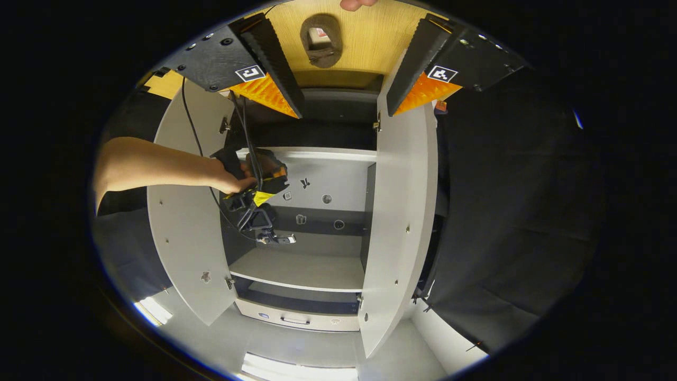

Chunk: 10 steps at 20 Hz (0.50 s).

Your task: Grab one shoe with the right hand and put it into the shoe cabinet, grab the other shoe with the left hand and put it into the shoe cabinet; then close the right door with the right hand and the left door with the left hand.

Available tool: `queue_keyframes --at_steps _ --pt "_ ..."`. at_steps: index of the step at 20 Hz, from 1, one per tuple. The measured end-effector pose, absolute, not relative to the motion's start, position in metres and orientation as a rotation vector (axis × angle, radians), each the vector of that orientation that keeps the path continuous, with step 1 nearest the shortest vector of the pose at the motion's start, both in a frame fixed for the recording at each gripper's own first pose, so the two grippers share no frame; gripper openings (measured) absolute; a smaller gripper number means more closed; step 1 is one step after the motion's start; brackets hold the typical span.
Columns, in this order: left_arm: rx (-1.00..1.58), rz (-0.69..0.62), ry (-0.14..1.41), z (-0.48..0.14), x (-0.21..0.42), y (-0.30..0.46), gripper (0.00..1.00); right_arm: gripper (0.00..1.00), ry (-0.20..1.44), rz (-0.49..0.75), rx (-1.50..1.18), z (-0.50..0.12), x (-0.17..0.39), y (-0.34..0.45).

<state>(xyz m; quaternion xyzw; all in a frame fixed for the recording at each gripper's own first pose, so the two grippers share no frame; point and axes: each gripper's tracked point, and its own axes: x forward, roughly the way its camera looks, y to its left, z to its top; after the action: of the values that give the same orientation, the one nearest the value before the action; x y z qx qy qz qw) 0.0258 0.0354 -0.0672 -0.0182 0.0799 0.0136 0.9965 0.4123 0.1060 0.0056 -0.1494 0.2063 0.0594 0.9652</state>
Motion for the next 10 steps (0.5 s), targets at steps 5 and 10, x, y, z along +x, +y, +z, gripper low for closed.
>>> queue_keyframes --at_steps 5,10 --pt "-0.036 0.017 0.17 -0.071 0.026 0.032 0.95 0.18 0.458 0.115 -0.279 0.009 0.412 0.113" --pt "-0.039 -0.003 0.158 -0.069 0.024 0.025 0.95 0.49 0.433 0.157 -0.284 0.032 0.374 0.119"
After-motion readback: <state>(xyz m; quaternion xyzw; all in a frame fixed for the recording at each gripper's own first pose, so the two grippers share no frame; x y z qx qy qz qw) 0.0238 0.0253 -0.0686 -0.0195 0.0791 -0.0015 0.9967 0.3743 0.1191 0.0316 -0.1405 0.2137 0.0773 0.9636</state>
